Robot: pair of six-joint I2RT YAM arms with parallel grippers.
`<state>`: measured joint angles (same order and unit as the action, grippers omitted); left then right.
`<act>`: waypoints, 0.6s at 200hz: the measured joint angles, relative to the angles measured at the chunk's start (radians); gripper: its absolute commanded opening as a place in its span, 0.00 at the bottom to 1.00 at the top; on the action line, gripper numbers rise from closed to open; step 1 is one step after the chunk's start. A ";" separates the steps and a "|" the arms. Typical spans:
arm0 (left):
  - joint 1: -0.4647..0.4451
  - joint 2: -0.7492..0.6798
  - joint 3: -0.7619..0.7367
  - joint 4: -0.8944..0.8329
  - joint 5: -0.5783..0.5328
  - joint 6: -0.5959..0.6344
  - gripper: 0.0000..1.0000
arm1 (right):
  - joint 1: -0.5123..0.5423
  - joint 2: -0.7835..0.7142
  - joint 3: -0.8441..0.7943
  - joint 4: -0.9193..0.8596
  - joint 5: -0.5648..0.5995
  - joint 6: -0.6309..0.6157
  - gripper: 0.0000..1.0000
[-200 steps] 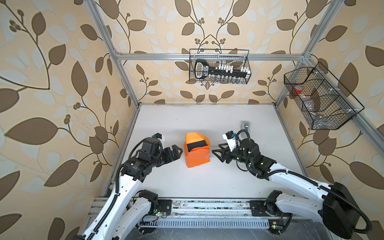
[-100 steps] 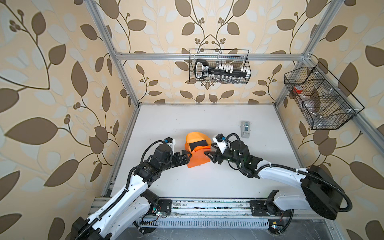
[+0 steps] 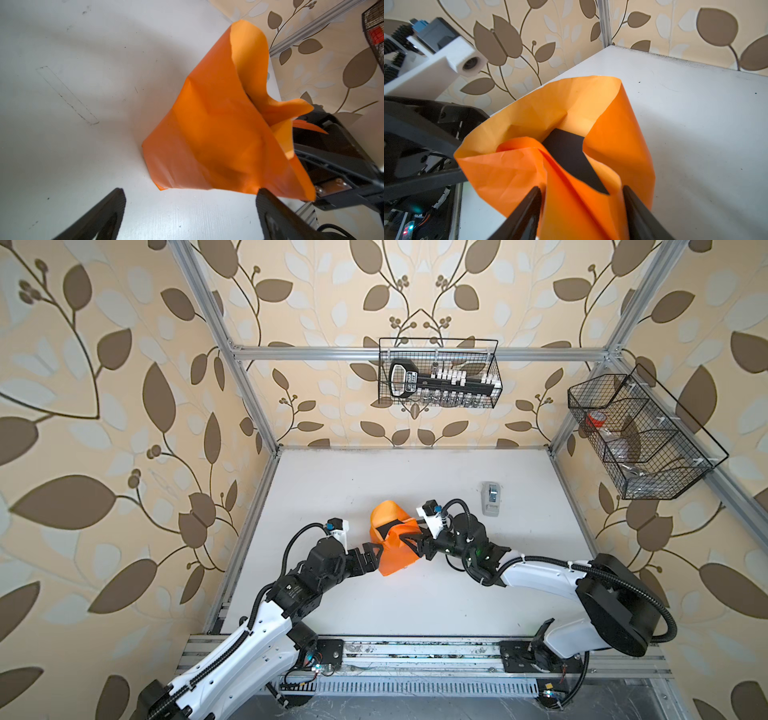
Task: Wrap the gift box in paper
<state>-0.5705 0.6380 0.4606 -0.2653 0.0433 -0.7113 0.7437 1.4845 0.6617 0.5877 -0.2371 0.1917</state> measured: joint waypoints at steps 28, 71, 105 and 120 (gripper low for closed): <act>0.000 -0.013 0.000 0.000 0.016 0.005 0.99 | -0.007 -0.011 0.000 -0.028 0.002 0.006 0.70; -0.047 0.032 0.000 0.009 0.032 0.026 0.99 | -0.061 -0.097 -0.012 -0.088 0.002 0.007 0.73; -0.121 0.053 0.000 0.028 0.002 0.043 0.99 | -0.104 -0.217 -0.043 -0.137 0.002 0.020 0.73; -0.155 0.091 0.000 0.039 -0.026 0.049 0.99 | -0.114 -0.252 -0.035 -0.173 0.009 0.034 0.71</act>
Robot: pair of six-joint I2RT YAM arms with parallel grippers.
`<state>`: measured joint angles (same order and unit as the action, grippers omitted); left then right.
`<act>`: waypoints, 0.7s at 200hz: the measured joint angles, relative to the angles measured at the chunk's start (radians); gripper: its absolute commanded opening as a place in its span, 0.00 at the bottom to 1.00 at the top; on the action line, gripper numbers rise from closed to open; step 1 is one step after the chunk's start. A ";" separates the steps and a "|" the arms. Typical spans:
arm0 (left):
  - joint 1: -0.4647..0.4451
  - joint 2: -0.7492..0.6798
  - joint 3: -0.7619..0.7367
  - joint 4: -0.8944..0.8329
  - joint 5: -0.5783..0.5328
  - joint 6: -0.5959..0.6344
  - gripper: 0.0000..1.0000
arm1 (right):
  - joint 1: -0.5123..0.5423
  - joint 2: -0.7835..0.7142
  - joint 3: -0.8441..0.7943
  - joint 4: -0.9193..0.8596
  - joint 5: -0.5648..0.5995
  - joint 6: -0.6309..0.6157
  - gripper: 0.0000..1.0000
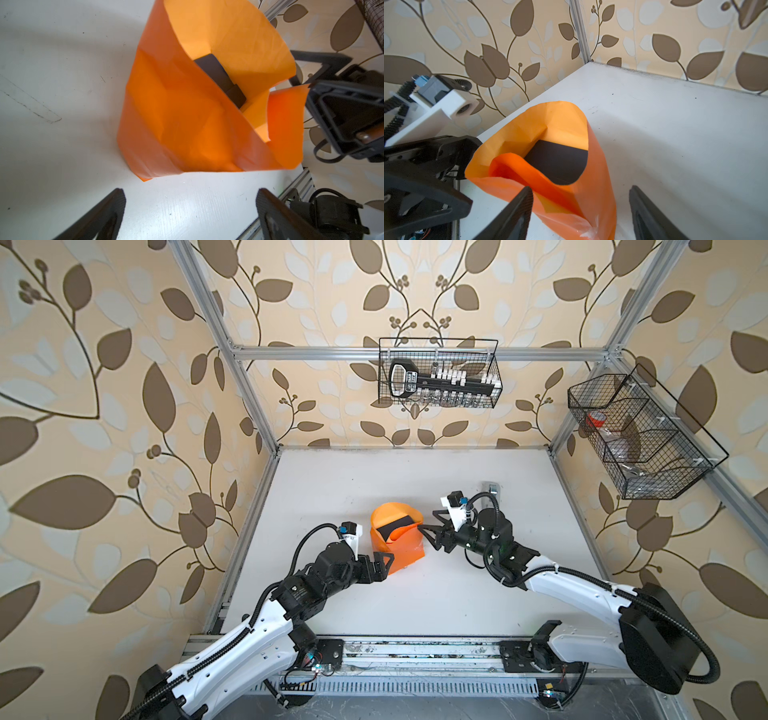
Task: Wrap the gift box in paper
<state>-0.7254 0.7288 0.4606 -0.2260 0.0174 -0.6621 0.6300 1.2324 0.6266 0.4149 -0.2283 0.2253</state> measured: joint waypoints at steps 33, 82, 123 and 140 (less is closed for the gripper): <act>-0.067 0.082 0.000 0.016 -0.070 0.001 0.99 | -0.003 0.018 0.162 -0.188 0.033 0.041 0.61; -0.074 0.074 -0.001 0.018 -0.160 -0.003 0.99 | 0.068 0.146 0.414 -0.410 0.138 0.052 0.60; -0.074 0.077 -0.008 0.021 -0.180 -0.003 0.98 | 0.075 0.234 0.478 -0.547 0.206 0.058 0.53; -0.074 0.087 -0.008 0.025 -0.182 -0.003 0.98 | 0.075 0.264 0.504 -0.583 0.207 0.061 0.45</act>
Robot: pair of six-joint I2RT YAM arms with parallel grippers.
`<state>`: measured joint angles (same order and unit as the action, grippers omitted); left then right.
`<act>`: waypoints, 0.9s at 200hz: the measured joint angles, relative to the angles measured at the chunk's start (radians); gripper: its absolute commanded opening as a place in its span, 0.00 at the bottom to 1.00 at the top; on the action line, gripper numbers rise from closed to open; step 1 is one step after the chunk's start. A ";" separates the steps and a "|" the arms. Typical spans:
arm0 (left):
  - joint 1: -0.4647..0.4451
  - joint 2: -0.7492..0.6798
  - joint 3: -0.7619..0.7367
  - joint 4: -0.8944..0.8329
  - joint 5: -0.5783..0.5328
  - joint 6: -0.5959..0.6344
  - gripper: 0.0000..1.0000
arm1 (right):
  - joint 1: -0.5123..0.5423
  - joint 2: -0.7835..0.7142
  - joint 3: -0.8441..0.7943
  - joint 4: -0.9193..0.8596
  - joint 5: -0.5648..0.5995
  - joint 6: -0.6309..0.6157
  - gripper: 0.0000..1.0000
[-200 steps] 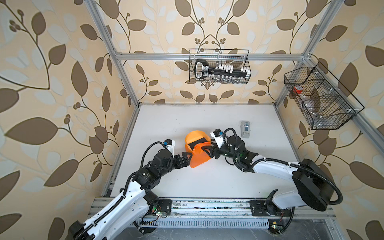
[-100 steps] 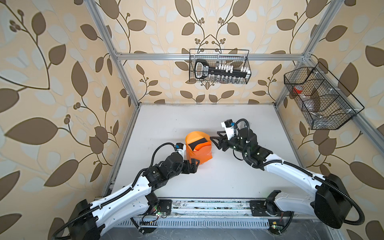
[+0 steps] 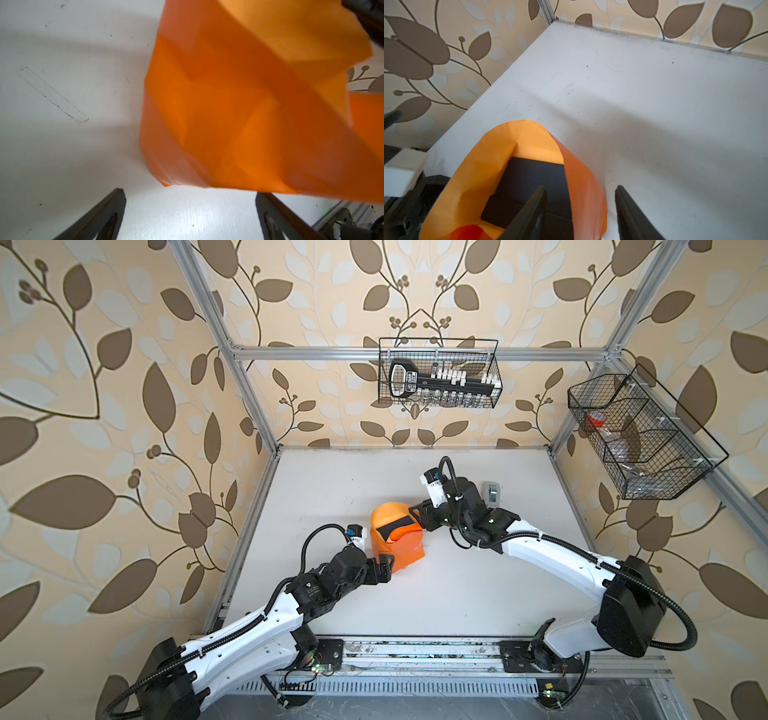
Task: Wrap the gift box in paper
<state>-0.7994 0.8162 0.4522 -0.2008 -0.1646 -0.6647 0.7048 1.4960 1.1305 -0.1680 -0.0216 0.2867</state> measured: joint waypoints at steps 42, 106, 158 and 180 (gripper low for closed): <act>0.000 0.024 0.000 0.014 -0.005 0.000 0.96 | 0.000 0.058 0.063 -0.055 -0.012 0.006 0.13; 0.001 0.022 0.000 0.014 -0.031 0.011 0.94 | 0.004 0.027 0.063 -0.141 -0.002 0.045 0.00; 0.071 0.026 0.019 0.018 0.009 0.043 0.94 | 0.024 -0.096 0.024 -0.208 0.042 0.127 0.00; 0.095 0.068 0.047 0.035 0.038 0.060 0.97 | 0.029 -0.137 -0.044 -0.197 0.052 0.167 0.00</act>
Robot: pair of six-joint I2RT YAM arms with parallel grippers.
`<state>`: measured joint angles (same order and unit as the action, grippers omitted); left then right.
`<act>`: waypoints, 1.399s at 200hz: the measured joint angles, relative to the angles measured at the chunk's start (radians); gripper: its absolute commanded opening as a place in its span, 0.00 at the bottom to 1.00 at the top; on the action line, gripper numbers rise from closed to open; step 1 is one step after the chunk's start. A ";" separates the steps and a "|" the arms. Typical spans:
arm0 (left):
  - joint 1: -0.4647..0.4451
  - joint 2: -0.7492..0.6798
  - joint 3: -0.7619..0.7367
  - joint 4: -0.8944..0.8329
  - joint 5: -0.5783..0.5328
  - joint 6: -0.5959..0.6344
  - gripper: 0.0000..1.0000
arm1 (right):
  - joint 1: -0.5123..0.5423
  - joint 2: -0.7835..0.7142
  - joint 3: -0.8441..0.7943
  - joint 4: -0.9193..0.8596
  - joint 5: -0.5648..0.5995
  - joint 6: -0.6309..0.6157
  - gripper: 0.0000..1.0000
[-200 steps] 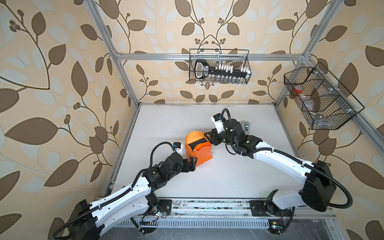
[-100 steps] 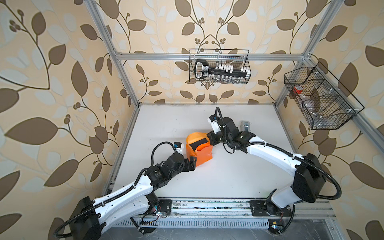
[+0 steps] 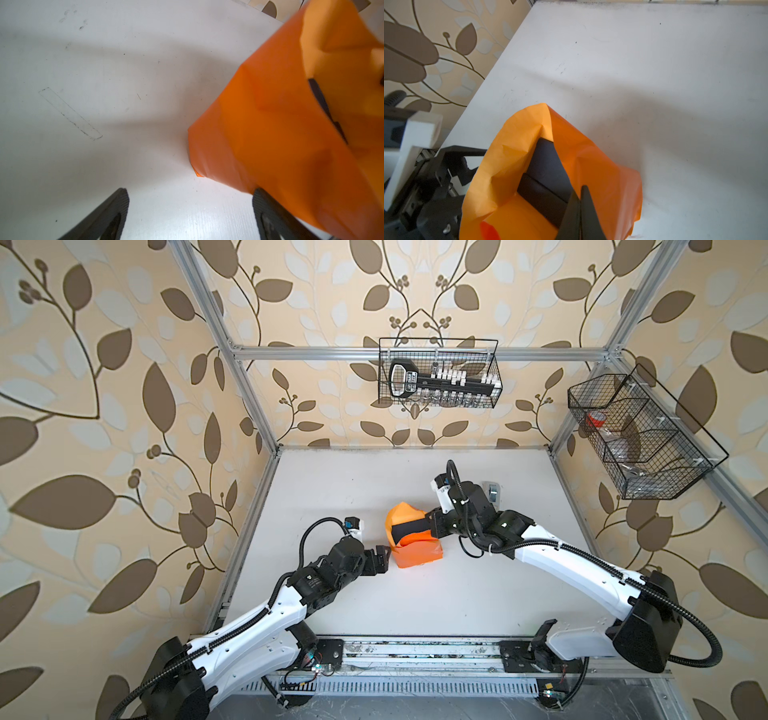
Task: Wrap the gift box in paper
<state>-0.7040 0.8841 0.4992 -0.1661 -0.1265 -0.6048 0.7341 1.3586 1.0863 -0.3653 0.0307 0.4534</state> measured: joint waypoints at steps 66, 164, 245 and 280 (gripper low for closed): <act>0.012 0.054 0.054 0.000 0.108 0.055 0.99 | -0.042 -0.085 -0.179 0.047 -0.012 0.094 0.51; 0.011 -0.043 -0.062 0.016 0.259 0.052 0.99 | -0.339 -0.513 -0.583 0.335 -0.203 -0.071 0.56; -0.069 0.101 -0.019 0.140 0.141 0.052 0.99 | -0.054 -0.489 -0.789 0.639 -0.148 -0.253 0.69; -0.069 0.100 -0.018 0.217 0.060 0.044 0.99 | -0.074 -0.323 -0.779 0.826 -0.110 -0.294 0.69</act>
<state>-0.7734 0.9840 0.4812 0.0505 -0.0669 -0.5610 0.6605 1.0359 0.3077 0.4603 -0.0792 0.1589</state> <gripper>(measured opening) 0.989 0.694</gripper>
